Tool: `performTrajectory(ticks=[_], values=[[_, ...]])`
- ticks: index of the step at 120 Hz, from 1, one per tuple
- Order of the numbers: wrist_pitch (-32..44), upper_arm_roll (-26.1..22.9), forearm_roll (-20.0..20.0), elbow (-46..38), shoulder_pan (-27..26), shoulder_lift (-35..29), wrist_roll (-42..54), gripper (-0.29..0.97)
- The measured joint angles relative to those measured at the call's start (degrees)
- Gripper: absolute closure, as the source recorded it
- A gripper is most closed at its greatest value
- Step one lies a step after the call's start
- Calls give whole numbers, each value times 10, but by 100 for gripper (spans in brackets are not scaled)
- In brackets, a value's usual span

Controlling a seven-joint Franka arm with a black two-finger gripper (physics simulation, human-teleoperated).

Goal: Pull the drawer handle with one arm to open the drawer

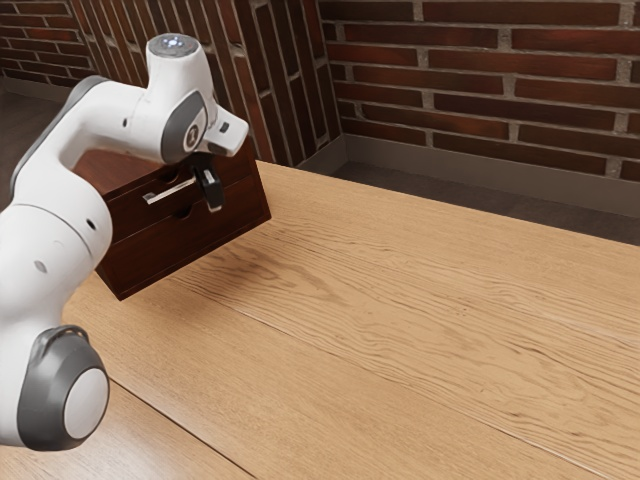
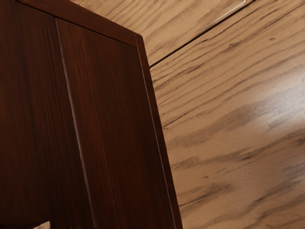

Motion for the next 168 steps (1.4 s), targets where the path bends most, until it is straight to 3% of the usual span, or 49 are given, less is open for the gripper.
performTrajectory(ticks=[56, 168], values=[[-10, 0, 8, -93, -7, -67, -21, 0], [7, -1, 14, -147, -3, -95, -43, 3]])
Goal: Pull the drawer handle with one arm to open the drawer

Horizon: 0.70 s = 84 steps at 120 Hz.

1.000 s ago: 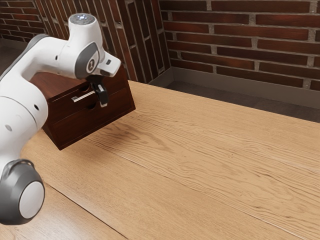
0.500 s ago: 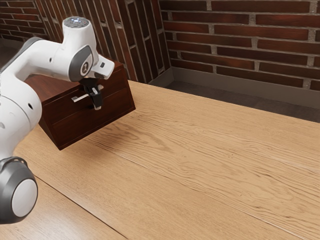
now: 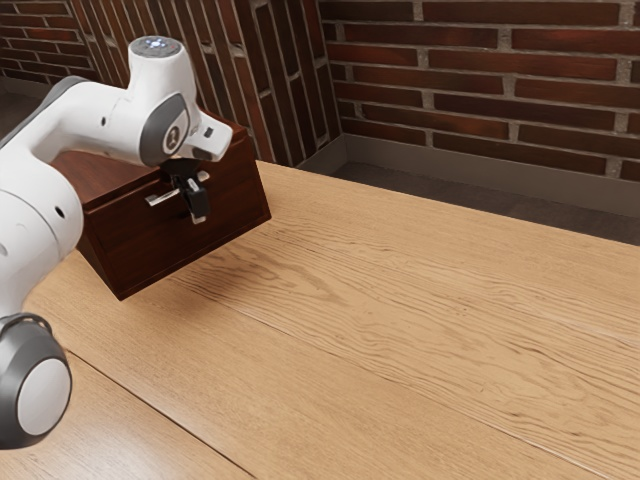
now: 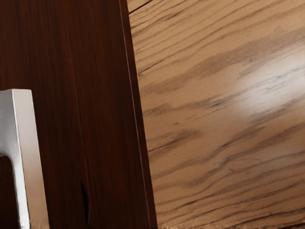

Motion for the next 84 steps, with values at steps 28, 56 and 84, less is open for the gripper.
performTrajectory(ticks=[28, 56, 84], values=[[25, -1, 0, -81, 0, -53, -4, 2], [41, -2, -3, -83, -10, -53, -7, 4], [49, -4, -2, -108, -24, -67, -13, 1]])
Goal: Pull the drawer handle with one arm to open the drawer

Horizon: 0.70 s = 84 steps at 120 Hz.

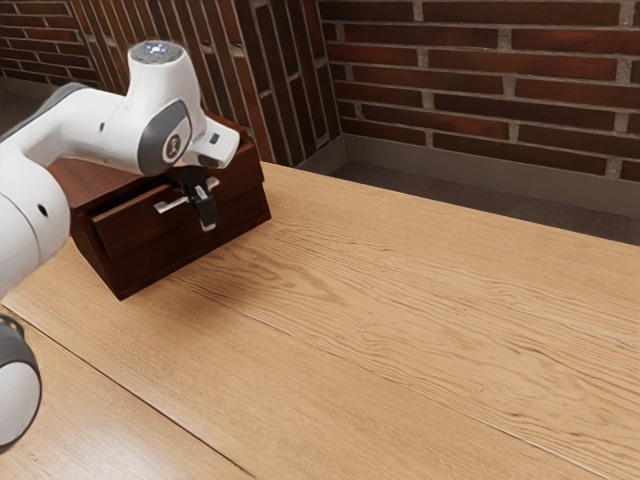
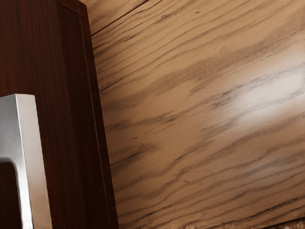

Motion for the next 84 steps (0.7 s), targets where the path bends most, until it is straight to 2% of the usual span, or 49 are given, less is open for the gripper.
performTrajectory(ticks=[13, 36, 54, 66, 84], values=[[4, 0, 1, -9, -8, -6, -4, 3], [9, -2, 4, -41, -21, -24, -10, -1], [15, -9, 6, -55, -23, -35, -16, 1], [16, -19, 9, -56, -23, -41, -19, 6], [19, -22, 14, -77, -31, -52, -26, 0]])
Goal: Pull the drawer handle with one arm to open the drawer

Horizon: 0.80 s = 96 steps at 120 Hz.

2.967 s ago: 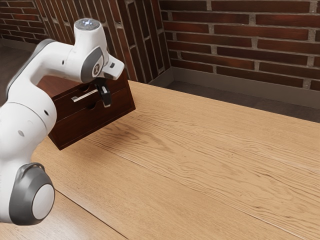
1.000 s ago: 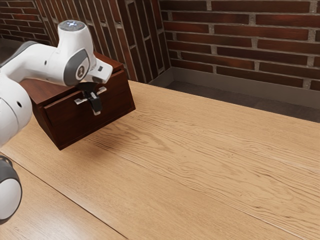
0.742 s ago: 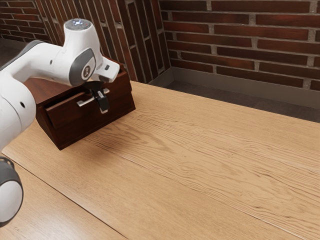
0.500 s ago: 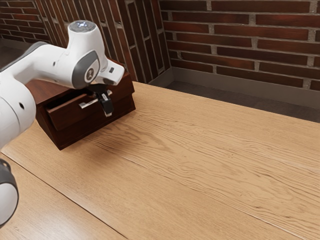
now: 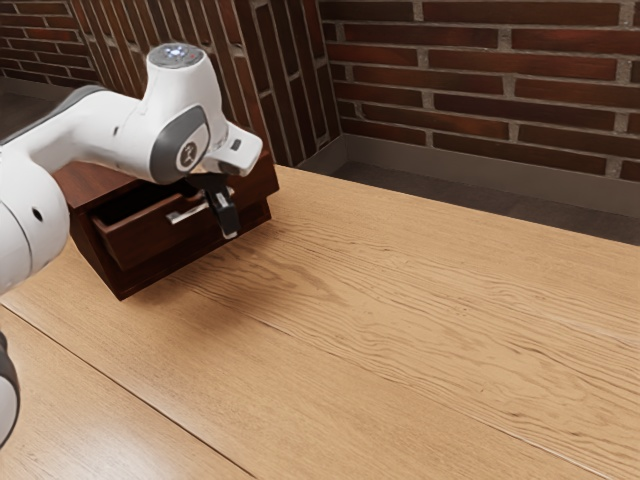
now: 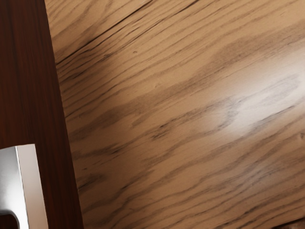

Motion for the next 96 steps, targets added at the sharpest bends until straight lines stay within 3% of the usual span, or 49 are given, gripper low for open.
performTrajectory(ticks=[96], values=[[25, -37, 16, -98, -5, -72, -34, 5]])
